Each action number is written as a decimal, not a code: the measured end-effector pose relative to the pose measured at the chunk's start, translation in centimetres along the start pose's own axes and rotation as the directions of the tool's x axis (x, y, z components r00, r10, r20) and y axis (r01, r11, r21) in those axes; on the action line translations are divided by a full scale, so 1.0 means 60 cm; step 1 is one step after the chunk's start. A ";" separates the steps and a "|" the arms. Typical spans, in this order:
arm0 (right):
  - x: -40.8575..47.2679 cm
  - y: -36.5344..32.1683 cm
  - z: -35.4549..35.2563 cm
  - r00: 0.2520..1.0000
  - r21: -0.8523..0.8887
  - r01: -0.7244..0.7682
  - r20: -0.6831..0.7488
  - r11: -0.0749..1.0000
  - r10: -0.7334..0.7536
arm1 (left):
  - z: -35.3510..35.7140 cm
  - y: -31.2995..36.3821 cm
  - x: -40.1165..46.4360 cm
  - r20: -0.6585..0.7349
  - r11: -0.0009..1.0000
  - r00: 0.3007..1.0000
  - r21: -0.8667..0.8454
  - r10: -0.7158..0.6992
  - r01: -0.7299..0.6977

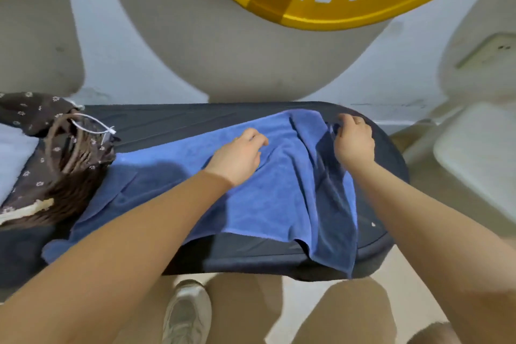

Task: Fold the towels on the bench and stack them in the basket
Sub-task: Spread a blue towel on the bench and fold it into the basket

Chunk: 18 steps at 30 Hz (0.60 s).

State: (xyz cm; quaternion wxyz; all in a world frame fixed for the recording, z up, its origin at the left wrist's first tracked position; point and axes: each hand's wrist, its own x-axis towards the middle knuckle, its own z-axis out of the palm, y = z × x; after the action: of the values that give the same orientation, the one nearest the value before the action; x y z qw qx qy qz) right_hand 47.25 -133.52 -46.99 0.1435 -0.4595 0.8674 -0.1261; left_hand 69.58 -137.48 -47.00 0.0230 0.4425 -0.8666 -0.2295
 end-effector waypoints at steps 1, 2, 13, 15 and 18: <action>0.005 0.014 0.006 0.999 0.015 -0.031 0.035 0.999 0.030 | 0.004 0.004 0.017 -0.017 1.000 1.000 -0.019 0.012 -0.013; 0.010 0.023 0.013 0.998 0.039 -0.044 0.051 0.998 0.042 | 0.007 0.006 0.034 -0.038 0.999 0.999 -0.021 0.026 -0.027; 0.052 0.029 0.029 0.994 0.064 -0.058 0.098 0.996 0.052 | 0.029 -0.001 0.172 -0.090 0.979 0.983 0.117 -0.158 0.168; 0.059 0.039 0.008 0.996 0.110 -0.085 0.035 0.990 0.082 | 0.026 -0.003 0.183 -0.073 0.982 0.983 0.072 -0.167 0.172; 0.064 0.063 -0.017 0.982 0.237 -0.164 -0.053 0.957 0.182 | 0.020 0.003 0.200 -0.067 0.991 0.994 0.099 -0.089 0.095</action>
State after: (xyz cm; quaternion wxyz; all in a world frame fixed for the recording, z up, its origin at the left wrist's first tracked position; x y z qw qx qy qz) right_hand 41.95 -134.56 -47.87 0.1744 -0.3569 0.8883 -0.2303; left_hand 61.85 -146.28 -49.99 0.0167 0.4896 -0.8547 -0.1719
